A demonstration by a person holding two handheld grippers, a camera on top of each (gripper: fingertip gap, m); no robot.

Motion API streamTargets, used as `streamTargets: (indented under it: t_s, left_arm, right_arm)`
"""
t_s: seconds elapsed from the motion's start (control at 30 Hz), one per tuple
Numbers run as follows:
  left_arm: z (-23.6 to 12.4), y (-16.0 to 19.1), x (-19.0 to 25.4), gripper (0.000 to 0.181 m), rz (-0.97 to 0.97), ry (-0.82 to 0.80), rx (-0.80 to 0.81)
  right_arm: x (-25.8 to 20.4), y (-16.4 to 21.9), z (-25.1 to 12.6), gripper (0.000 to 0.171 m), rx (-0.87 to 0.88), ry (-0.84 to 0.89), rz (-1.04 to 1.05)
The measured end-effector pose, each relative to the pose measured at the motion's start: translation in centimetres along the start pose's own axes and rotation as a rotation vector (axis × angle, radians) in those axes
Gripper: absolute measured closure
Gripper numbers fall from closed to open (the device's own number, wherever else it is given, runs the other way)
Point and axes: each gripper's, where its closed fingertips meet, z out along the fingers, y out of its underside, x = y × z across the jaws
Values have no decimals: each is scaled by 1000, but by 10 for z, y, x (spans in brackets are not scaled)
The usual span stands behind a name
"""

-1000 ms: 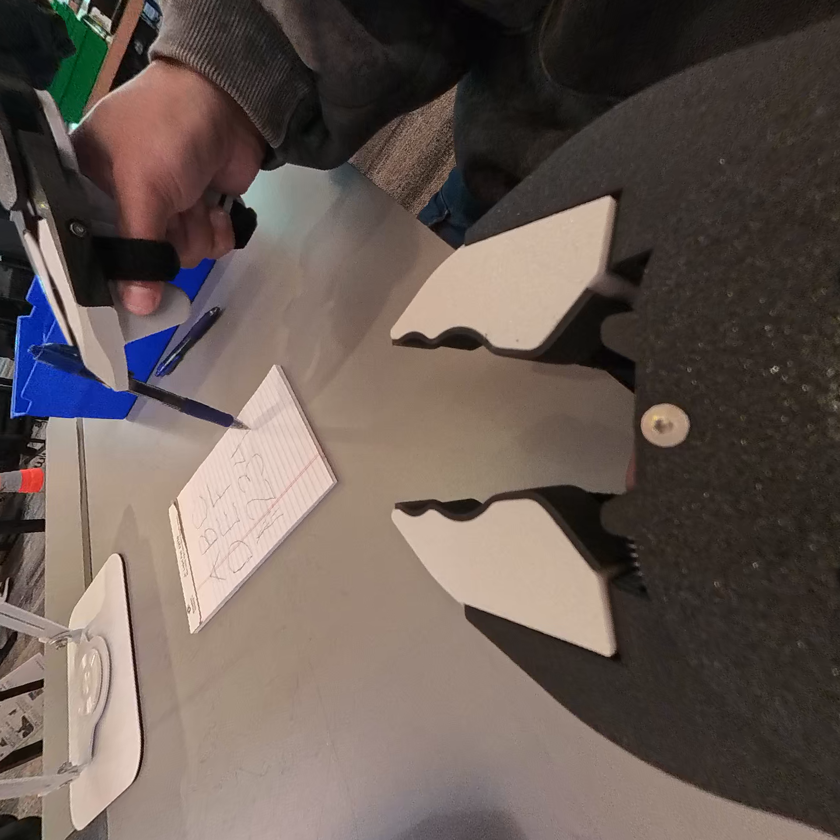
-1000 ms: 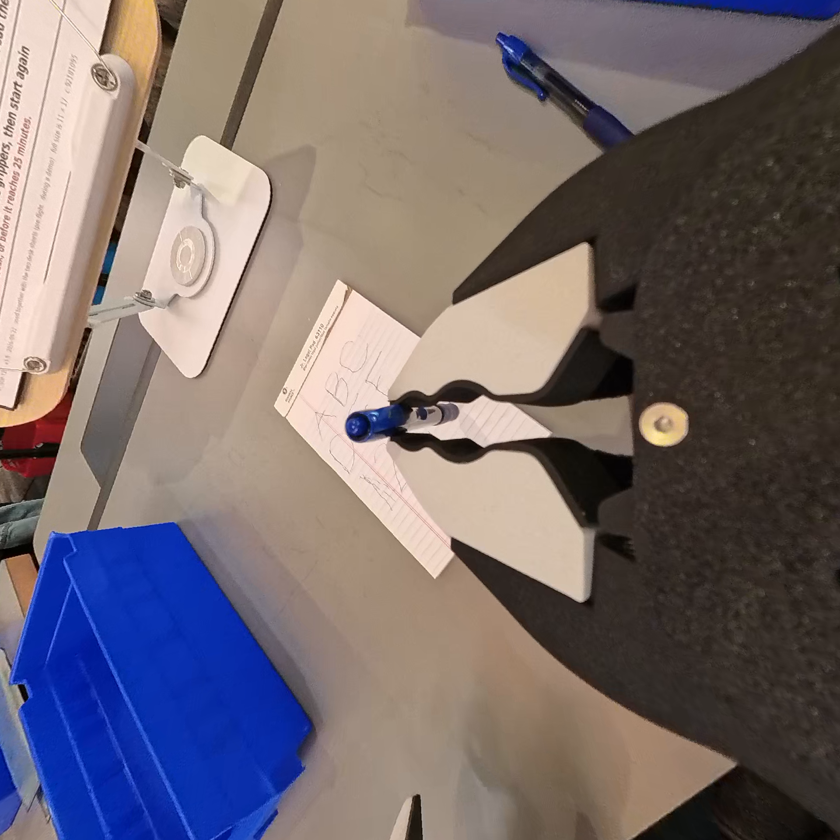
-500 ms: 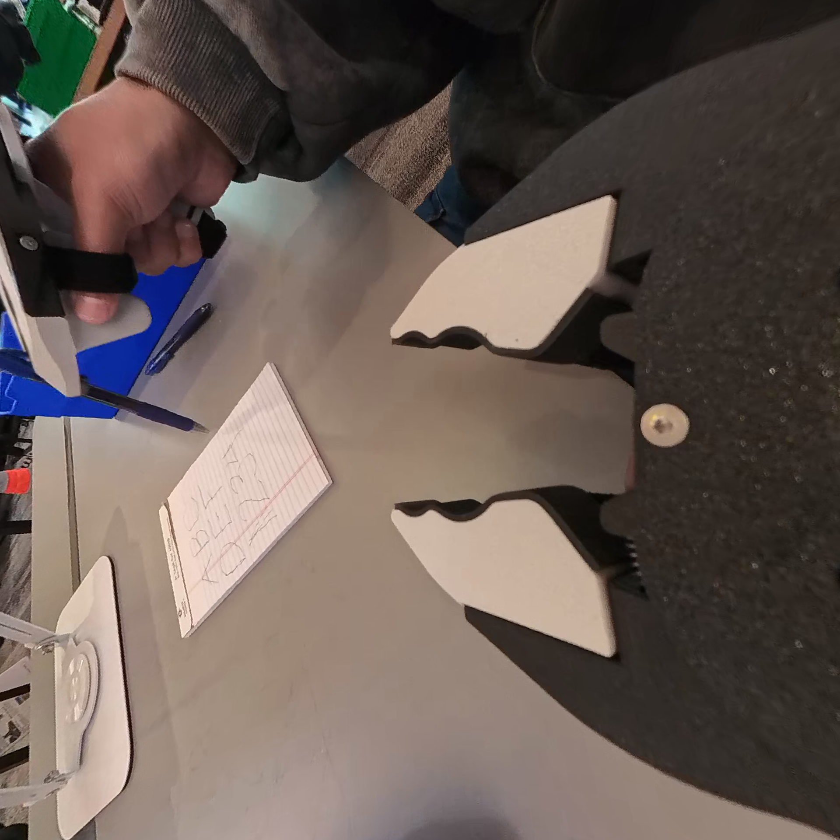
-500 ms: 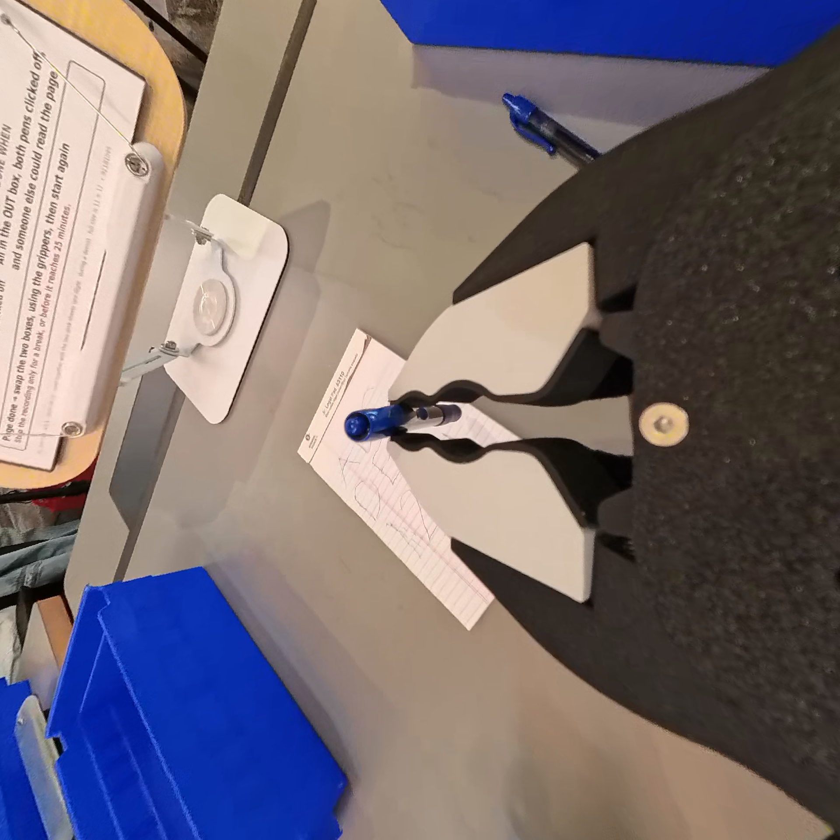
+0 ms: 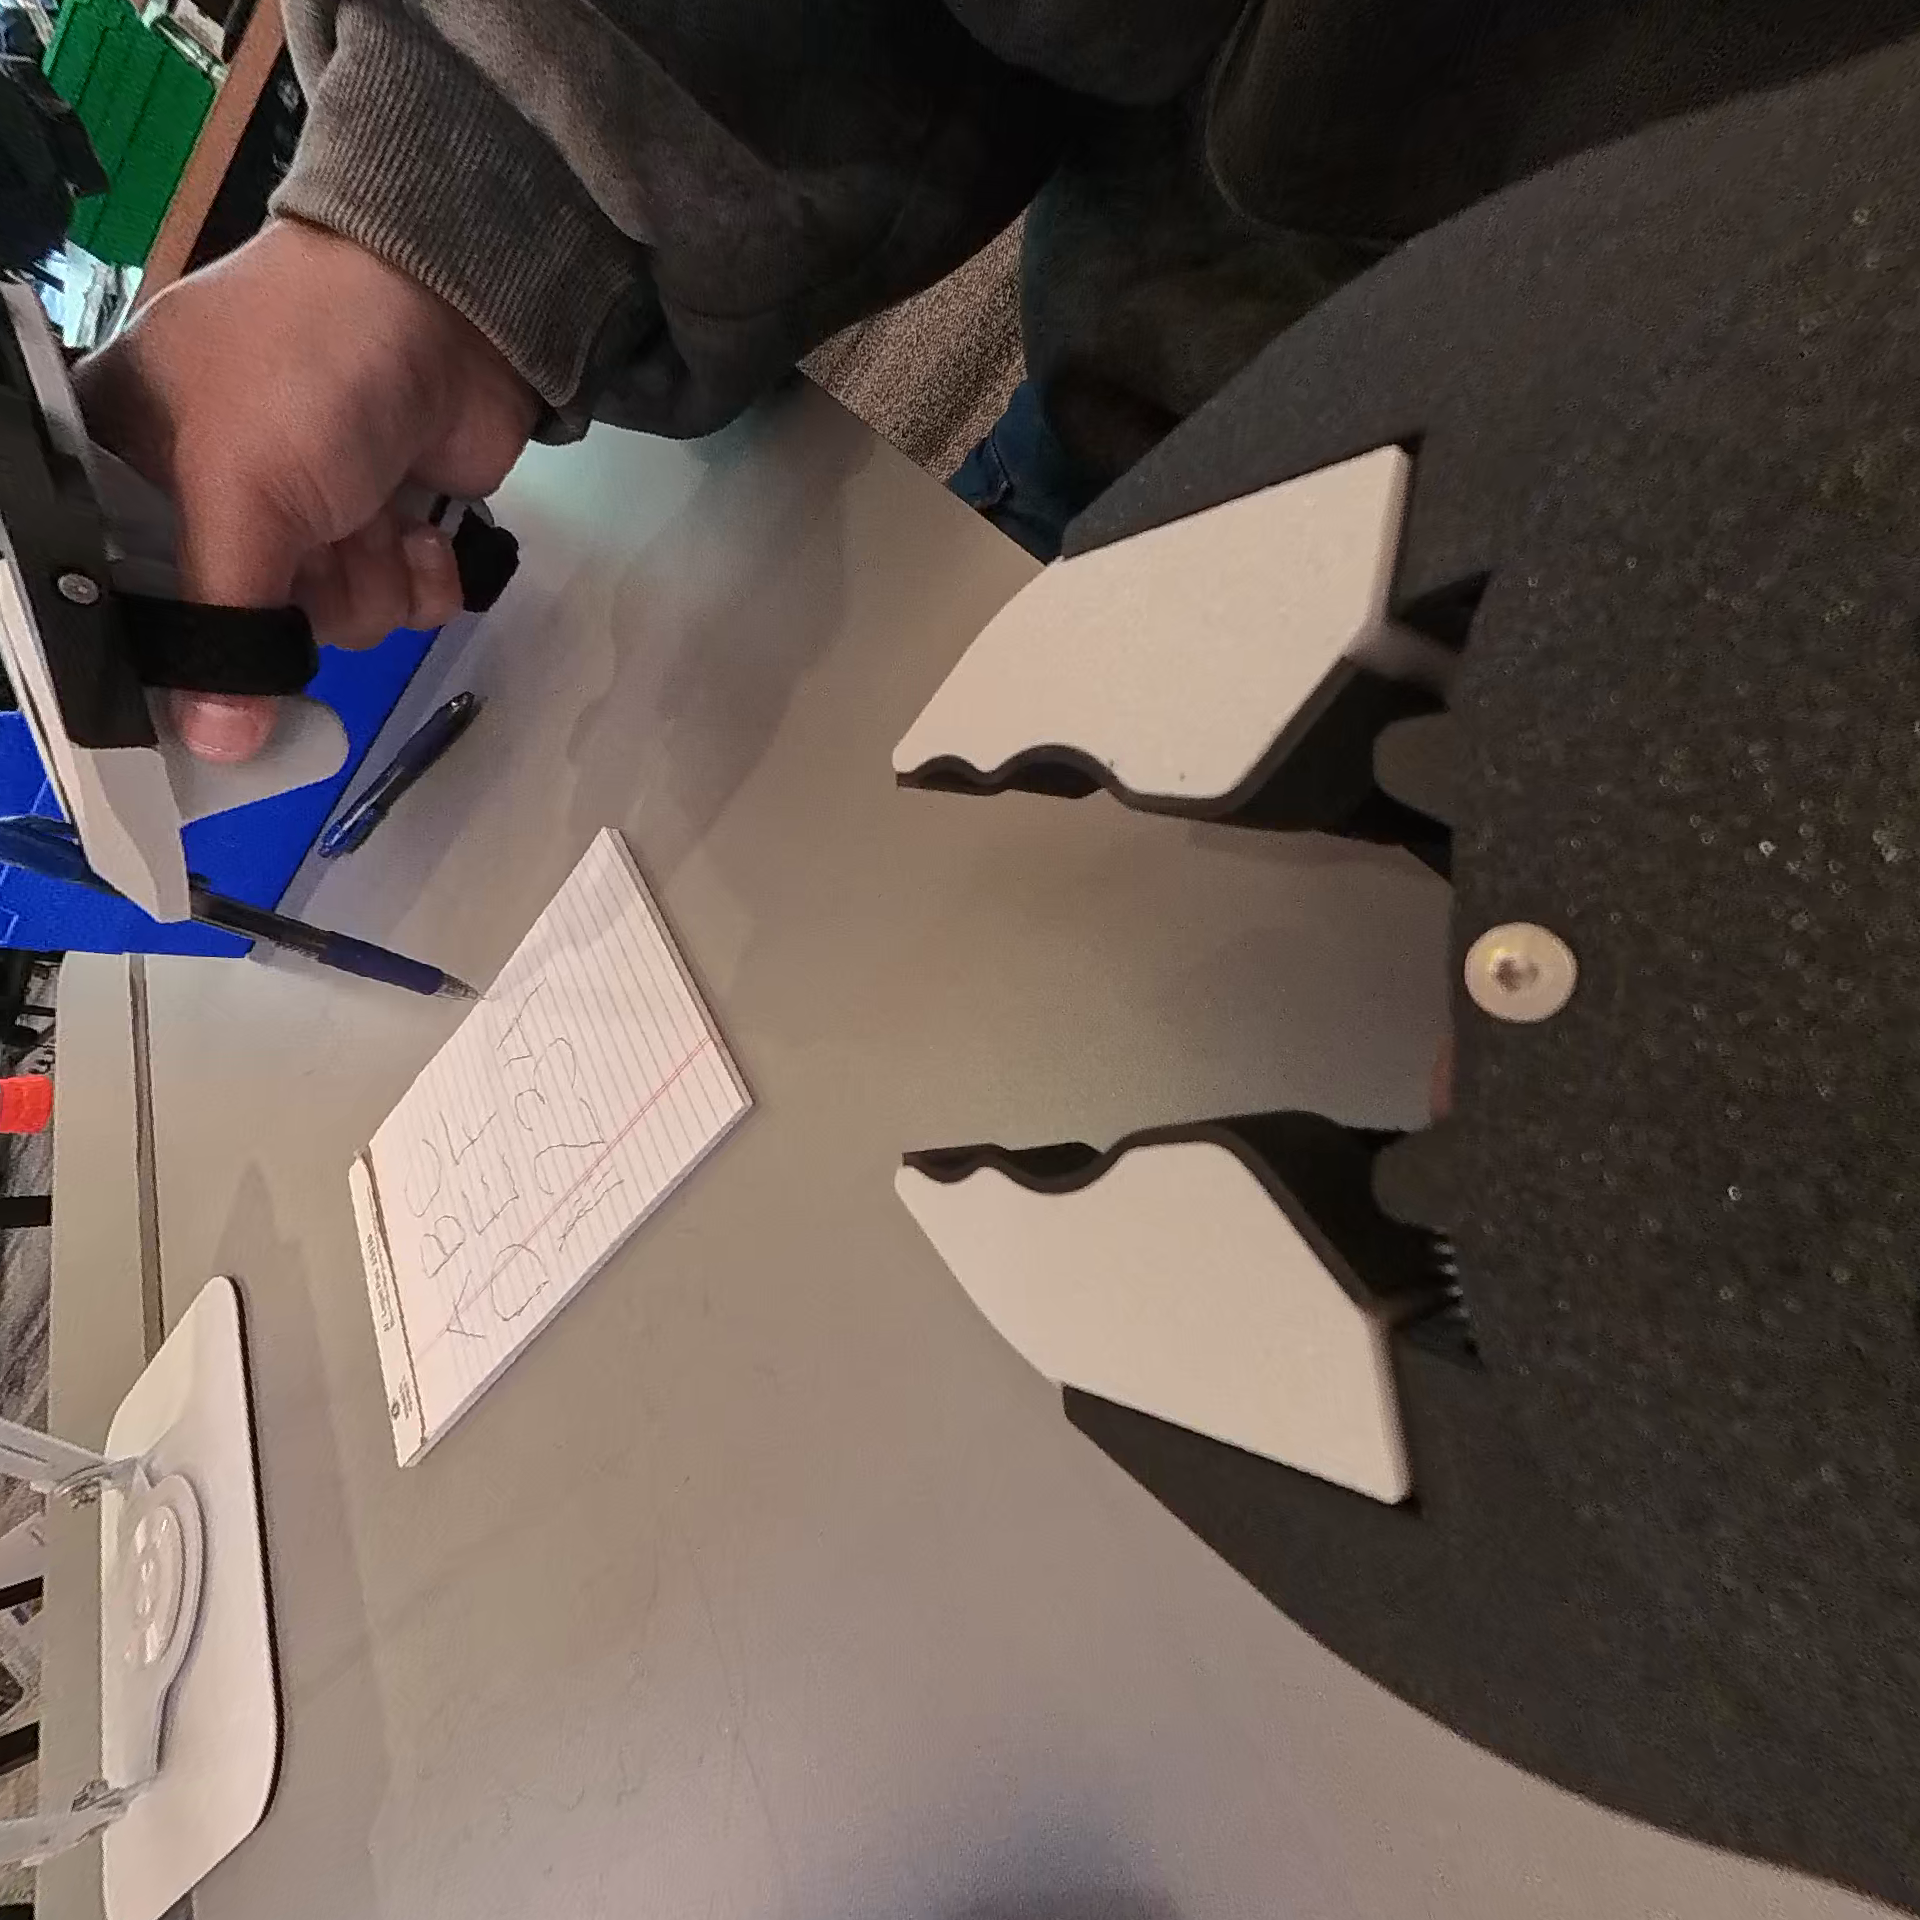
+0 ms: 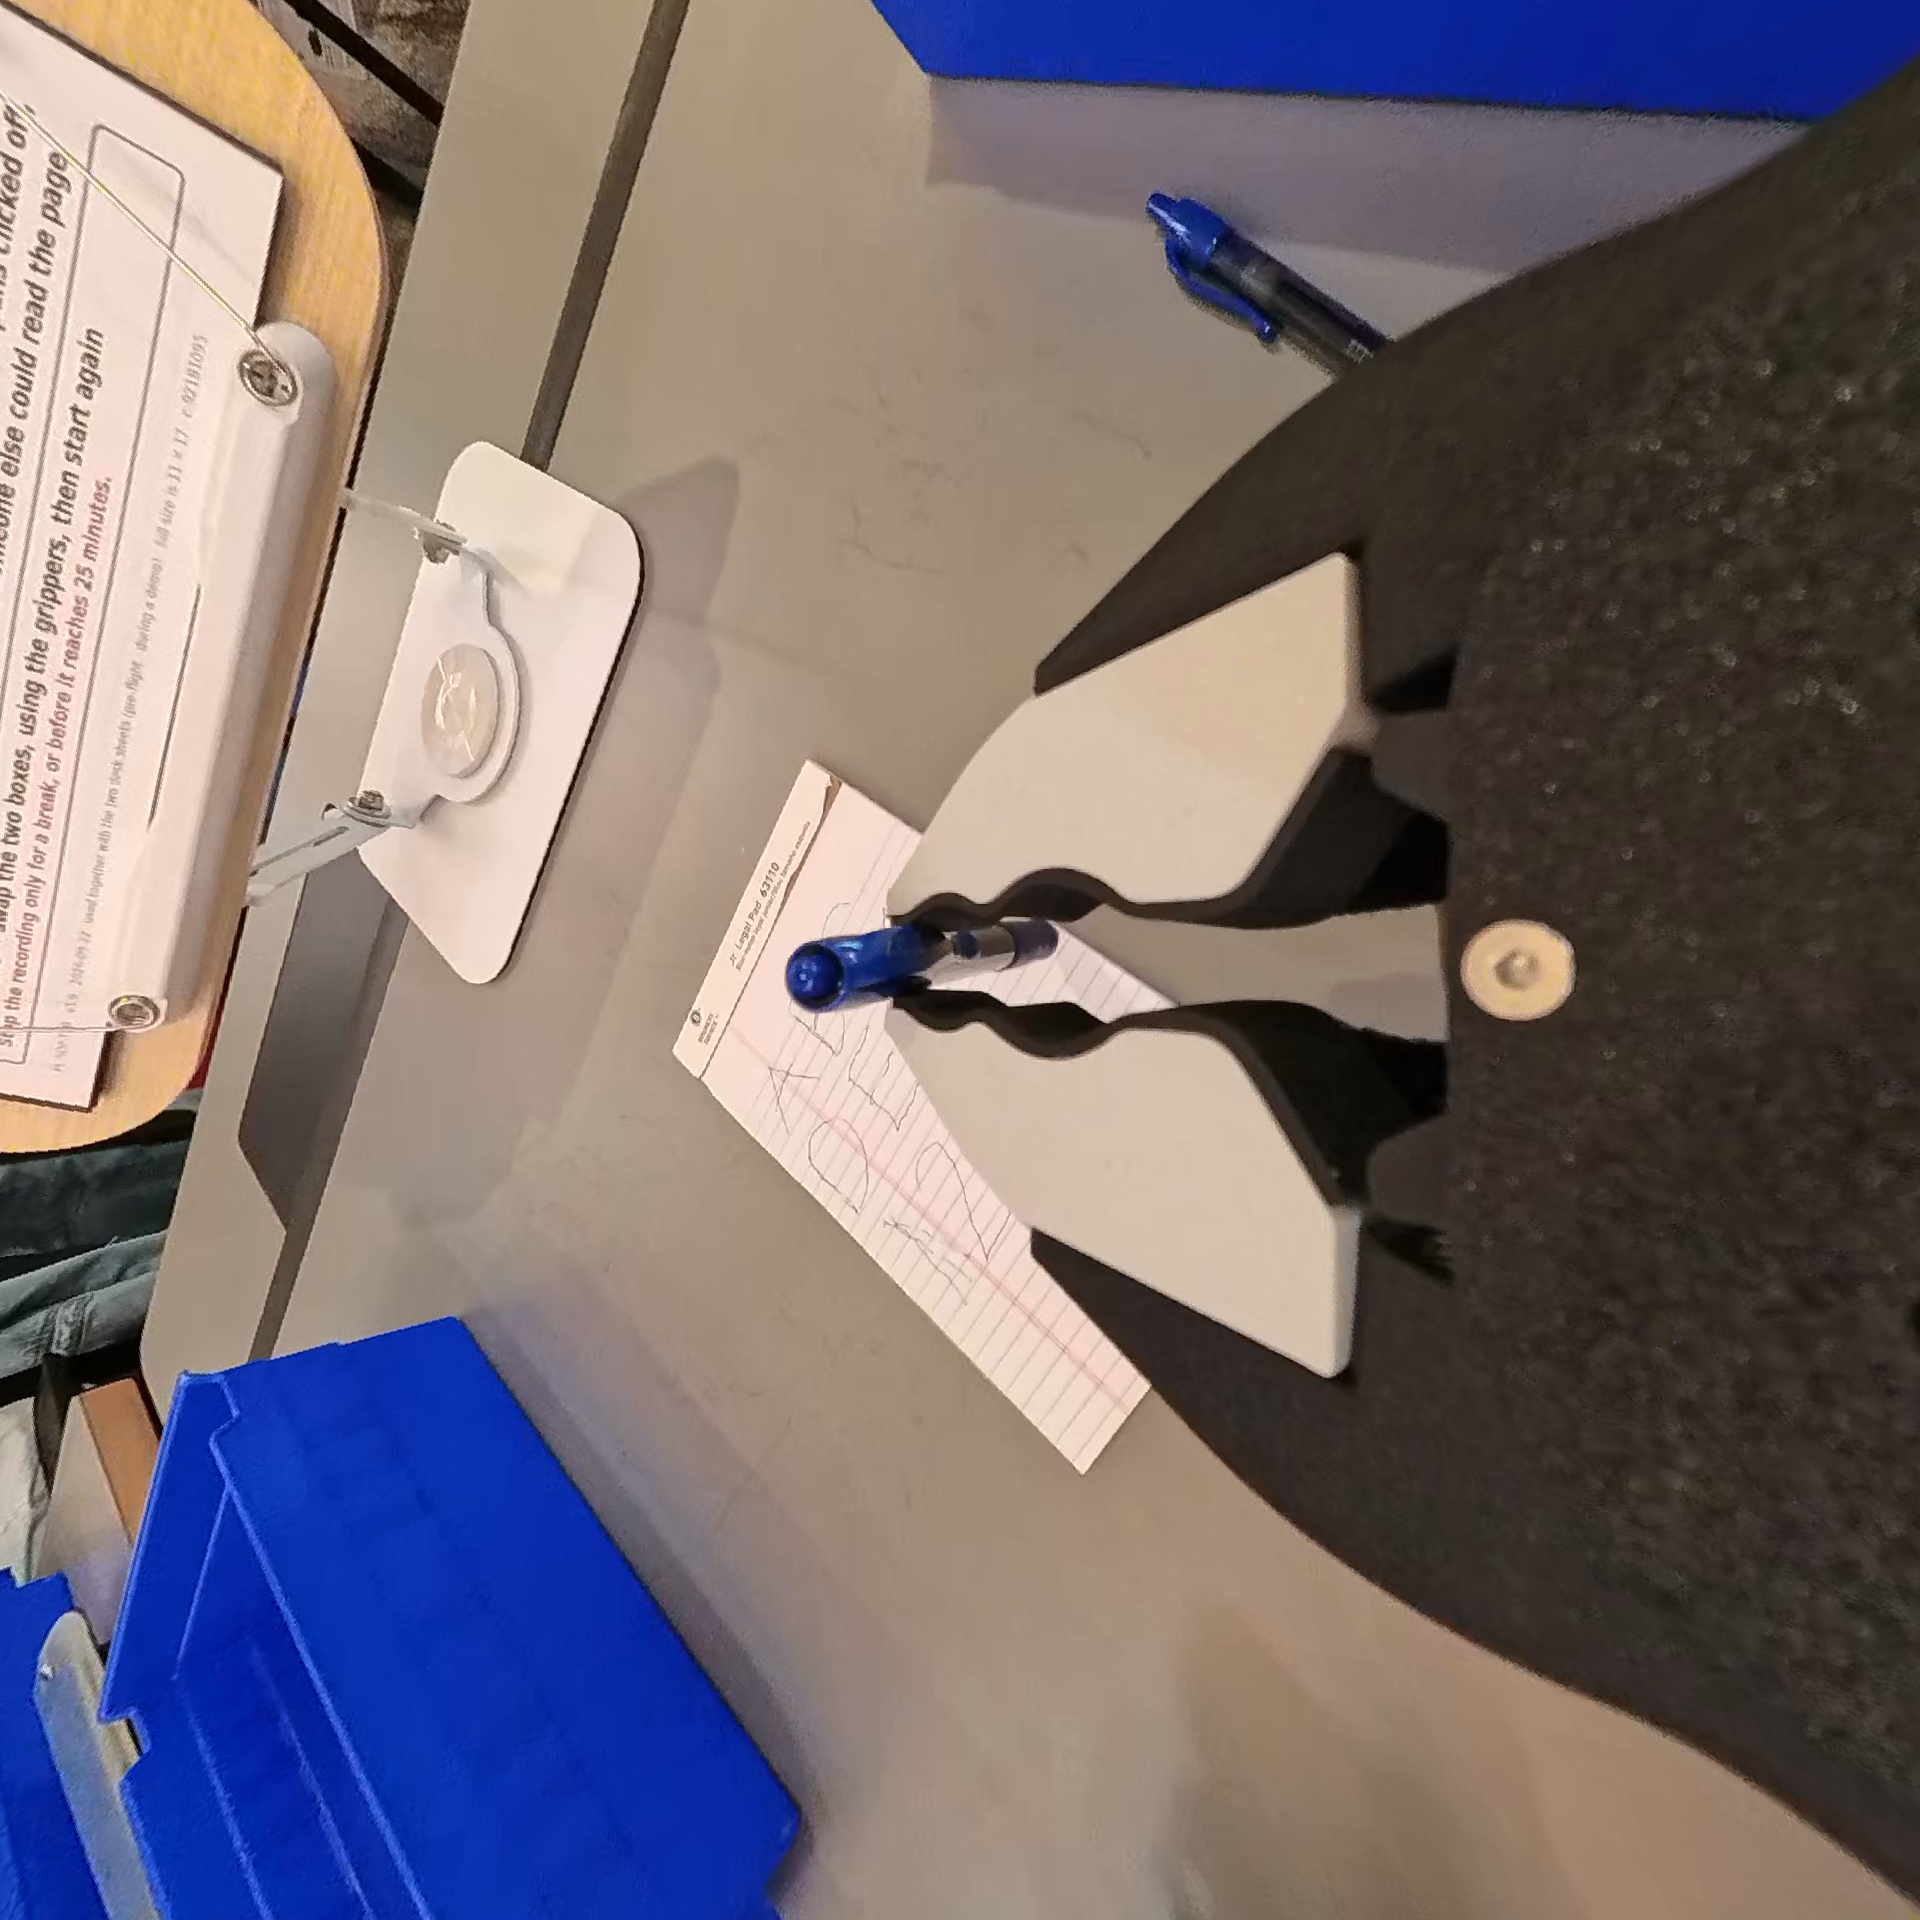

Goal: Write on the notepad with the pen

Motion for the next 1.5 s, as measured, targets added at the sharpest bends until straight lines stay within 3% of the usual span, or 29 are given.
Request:
streamTargets:
  t_s: [0.47,1.5]
  left_arm:
    - [-1,0,0,117,0,1,0]
    - [-1,1,5,116,19,4,-6]
  right_arm:
    - [-16,-4,9,160,-7,-29,-24]
    - [-20,7,-9,161,-21,-18,-21]
